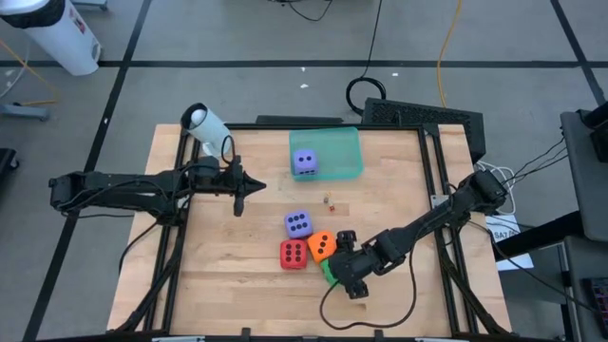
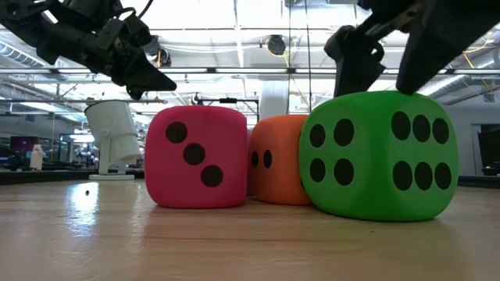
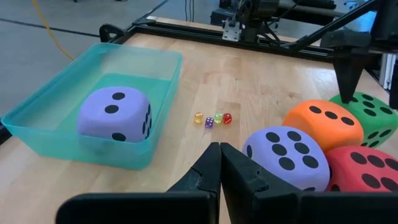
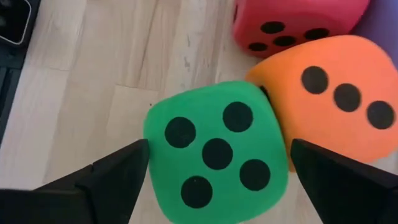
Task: Pick & Place Dice
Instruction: Put the large green dice into the green container
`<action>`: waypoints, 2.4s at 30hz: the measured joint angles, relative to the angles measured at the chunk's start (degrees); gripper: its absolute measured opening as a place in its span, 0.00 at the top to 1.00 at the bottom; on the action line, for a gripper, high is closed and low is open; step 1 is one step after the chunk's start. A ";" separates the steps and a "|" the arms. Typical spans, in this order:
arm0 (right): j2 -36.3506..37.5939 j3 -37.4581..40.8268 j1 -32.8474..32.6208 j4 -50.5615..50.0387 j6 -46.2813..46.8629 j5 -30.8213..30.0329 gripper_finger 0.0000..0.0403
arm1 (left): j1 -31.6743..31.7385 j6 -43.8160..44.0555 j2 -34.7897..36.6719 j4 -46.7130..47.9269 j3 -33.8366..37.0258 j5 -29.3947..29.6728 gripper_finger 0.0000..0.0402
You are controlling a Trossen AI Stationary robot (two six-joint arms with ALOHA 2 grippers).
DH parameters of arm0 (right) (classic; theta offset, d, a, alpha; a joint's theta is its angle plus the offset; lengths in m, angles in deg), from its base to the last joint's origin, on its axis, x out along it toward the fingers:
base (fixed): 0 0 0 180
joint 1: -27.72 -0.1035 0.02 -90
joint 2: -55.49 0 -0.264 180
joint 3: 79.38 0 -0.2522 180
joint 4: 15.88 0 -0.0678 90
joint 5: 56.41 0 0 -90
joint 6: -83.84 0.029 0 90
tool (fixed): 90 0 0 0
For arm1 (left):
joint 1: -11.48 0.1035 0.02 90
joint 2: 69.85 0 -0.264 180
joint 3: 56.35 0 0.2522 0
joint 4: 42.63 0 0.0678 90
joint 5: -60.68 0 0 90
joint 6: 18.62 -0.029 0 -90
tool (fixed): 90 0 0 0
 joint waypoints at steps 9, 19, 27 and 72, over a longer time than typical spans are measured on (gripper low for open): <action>0.33 4.15 1.03 3.91 1.47 1.65 0.06 | 0.00 -0.05 -0.01 -0.03 0.00 0.00 0.95; 0.19 8.29 1.07 5.91 5.45 4.36 0.06 | -0.01 -0.63 0.00 -0.09 0.00 0.02 0.95; 0.04 8.77 1.01 2.21 10.18 4.81 0.06 | -0.01 -0.61 -0.01 -0.09 0.00 0.02 0.95; 11.65 9.19 5.96 -8.70 14.53 0.12 0.06 | -0.02 -1.14 -0.02 0.34 0.02 0.11 0.95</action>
